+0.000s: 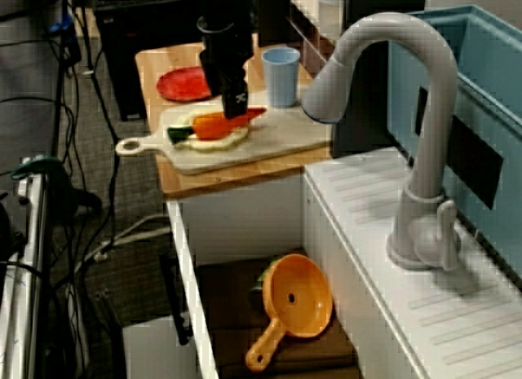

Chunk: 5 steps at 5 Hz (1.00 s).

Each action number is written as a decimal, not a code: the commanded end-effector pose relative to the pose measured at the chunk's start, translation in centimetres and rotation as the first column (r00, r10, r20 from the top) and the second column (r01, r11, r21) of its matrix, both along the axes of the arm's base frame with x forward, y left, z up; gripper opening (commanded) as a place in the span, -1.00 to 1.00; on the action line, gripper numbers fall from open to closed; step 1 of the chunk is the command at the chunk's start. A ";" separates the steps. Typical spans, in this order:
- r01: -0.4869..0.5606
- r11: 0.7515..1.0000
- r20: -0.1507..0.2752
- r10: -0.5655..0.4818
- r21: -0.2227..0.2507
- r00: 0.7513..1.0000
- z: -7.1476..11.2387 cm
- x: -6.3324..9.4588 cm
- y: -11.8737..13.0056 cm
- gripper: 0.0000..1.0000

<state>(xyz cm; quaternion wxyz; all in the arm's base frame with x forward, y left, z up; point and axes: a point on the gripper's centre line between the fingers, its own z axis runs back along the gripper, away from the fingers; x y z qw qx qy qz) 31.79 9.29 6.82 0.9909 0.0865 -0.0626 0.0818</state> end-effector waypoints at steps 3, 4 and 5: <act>-0.115 0.993 0.057 0.115 -0.003 0.992 0.3 -1.3 1.4 1.00; -0.136 0.991 0.051 0.136 -0.006 0.989 0.0 -1.3 1.6 1.00; -0.148 0.989 0.048 0.148 -0.008 0.988 -0.3 -1.4 1.6 1.00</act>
